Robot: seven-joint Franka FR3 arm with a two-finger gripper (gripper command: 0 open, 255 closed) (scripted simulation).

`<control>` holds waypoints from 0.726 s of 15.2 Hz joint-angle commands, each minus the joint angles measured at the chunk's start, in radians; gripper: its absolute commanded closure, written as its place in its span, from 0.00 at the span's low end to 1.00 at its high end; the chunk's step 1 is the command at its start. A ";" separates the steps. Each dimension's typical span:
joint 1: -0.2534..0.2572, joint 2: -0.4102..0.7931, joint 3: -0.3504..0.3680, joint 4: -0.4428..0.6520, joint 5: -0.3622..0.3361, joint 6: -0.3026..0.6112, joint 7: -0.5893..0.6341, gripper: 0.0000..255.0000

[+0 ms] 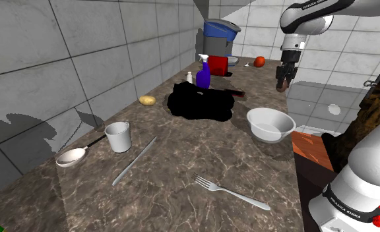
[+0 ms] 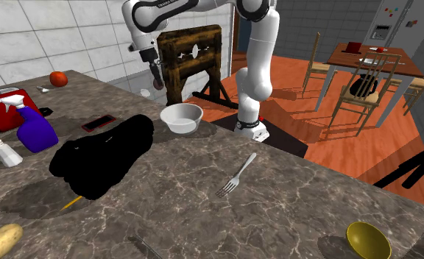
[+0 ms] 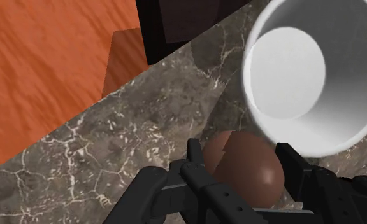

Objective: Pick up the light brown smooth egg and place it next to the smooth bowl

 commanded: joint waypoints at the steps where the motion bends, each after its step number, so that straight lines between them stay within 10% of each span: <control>1: -0.003 0.013 -0.005 -0.006 0.001 0.018 -0.012 1.00; 11: -0.005 0.051 -0.009 -0.102 0.014 0.149 -0.031 1.00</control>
